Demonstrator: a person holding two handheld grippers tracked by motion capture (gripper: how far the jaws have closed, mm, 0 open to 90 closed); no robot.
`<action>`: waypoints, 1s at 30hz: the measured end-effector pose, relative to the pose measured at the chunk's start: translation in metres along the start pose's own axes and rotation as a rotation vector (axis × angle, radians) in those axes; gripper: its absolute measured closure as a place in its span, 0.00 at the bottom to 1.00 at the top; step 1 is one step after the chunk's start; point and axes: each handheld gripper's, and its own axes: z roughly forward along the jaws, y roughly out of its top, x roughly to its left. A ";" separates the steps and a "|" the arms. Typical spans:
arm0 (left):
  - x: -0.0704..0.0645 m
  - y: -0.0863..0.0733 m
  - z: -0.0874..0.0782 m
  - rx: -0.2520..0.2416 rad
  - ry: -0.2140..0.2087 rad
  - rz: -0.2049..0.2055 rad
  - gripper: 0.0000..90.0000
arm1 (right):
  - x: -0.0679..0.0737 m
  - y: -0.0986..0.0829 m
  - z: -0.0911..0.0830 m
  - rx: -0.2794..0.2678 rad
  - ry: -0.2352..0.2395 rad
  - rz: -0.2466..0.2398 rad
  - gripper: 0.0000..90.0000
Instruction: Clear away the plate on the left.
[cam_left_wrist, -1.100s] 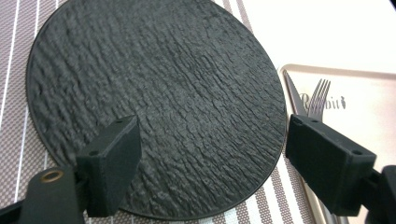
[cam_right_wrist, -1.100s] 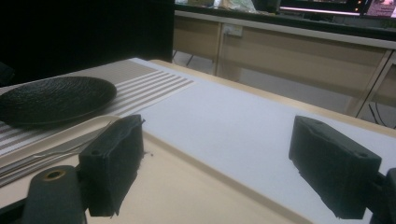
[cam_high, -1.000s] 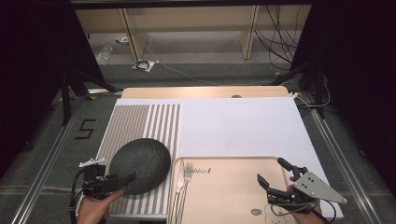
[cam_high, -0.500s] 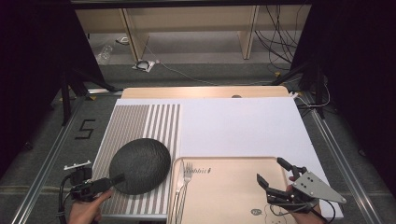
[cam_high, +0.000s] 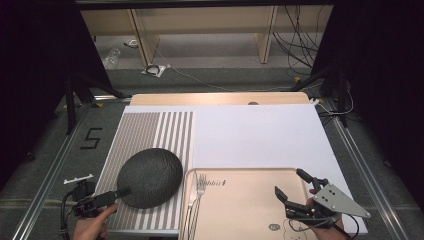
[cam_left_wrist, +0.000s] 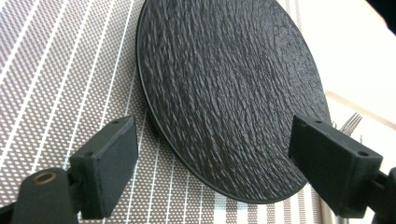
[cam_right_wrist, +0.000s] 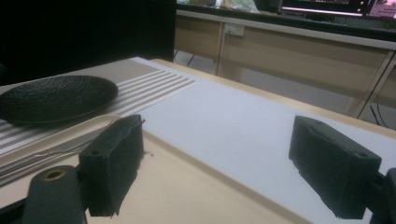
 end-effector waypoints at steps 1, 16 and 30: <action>0.000 0.000 0.001 0.001 -0.005 -0.013 0.17 | 0.000 0.000 0.000 0.001 0.001 0.000 0.21; 0.014 -0.005 0.006 0.025 -0.129 -0.202 0.18 | 0.002 0.000 0.001 0.001 0.003 0.000 0.21; 0.016 -0.017 0.023 0.045 -0.231 -0.419 0.19 | 0.002 0.000 0.001 0.003 0.005 0.001 0.21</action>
